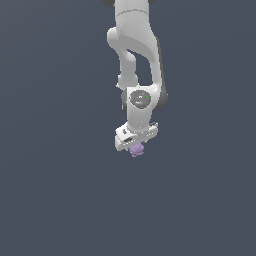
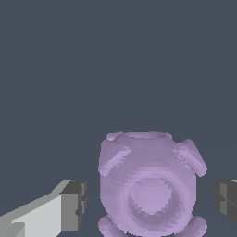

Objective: Pick up the object and move it to a goal position.

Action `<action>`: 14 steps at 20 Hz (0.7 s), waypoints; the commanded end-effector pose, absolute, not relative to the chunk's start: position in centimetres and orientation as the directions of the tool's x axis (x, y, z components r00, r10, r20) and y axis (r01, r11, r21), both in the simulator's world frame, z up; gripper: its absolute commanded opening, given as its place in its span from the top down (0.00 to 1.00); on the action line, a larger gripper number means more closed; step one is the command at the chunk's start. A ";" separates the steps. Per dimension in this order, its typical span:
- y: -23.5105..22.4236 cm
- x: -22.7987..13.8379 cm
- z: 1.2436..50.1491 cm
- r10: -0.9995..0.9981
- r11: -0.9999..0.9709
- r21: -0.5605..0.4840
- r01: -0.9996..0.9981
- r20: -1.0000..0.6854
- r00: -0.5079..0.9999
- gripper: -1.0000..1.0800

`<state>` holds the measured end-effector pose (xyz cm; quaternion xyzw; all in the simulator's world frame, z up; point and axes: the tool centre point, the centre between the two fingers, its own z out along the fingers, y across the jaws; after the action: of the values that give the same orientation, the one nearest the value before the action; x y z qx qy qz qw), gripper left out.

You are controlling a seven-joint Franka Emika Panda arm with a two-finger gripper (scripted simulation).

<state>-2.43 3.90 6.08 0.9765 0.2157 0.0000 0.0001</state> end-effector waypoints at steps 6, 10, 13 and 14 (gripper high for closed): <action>3.9 -2.4 4.0 0.423 -0.906 0.000 0.423 0.000 0.906 0.04; 3.9 -2.4 3.9 0.423 -0.906 0.000 0.423 0.000 0.906 1.00; 3.9 -2.4 3.9 0.423 -0.906 0.000 0.423 0.000 0.906 1.00; 3.9 -2.4 3.9 0.423 -0.906 0.000 0.423 0.000 0.906 1.00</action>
<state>-2.39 3.88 4.01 0.9763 0.2165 0.0000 0.0001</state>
